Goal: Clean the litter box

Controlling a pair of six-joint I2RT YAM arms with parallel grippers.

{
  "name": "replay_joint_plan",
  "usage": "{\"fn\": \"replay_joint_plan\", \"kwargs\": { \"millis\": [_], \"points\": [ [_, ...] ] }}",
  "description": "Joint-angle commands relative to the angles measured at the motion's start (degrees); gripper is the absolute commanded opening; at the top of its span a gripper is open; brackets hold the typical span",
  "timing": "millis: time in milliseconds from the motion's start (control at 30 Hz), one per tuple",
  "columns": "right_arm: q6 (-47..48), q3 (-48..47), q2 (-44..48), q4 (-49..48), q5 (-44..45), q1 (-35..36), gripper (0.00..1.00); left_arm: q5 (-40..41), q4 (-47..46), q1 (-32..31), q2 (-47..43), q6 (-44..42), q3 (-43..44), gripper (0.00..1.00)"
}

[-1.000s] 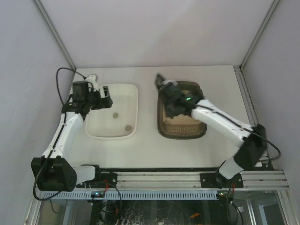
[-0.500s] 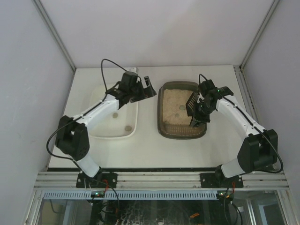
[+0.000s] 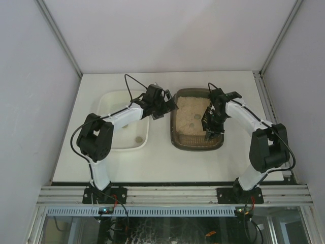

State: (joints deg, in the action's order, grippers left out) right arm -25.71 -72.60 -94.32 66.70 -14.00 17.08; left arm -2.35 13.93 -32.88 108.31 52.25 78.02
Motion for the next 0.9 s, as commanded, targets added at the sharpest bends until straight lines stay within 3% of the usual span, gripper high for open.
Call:
{"fn": "replay_joint_plan", "kwargs": {
  "millis": [0,467,867],
  "points": [
    [-0.08,-4.16,-0.68,0.84,4.46,0.39,0.0,0.22,-3.66,-0.16,-3.27,0.26,1.69,1.0],
    [-0.13,-8.52,-9.37,-2.95,-1.38,2.02,0.0,0.99,-4.09,-0.08,-5.79,-2.7,0.0,1.0],
    [-1.39,-6.44,-12.45,-10.04,-14.96,0.66,0.0,1.06,-3.19,-0.08,-6.51,-3.83,0.67,1.0]
  ]
}}
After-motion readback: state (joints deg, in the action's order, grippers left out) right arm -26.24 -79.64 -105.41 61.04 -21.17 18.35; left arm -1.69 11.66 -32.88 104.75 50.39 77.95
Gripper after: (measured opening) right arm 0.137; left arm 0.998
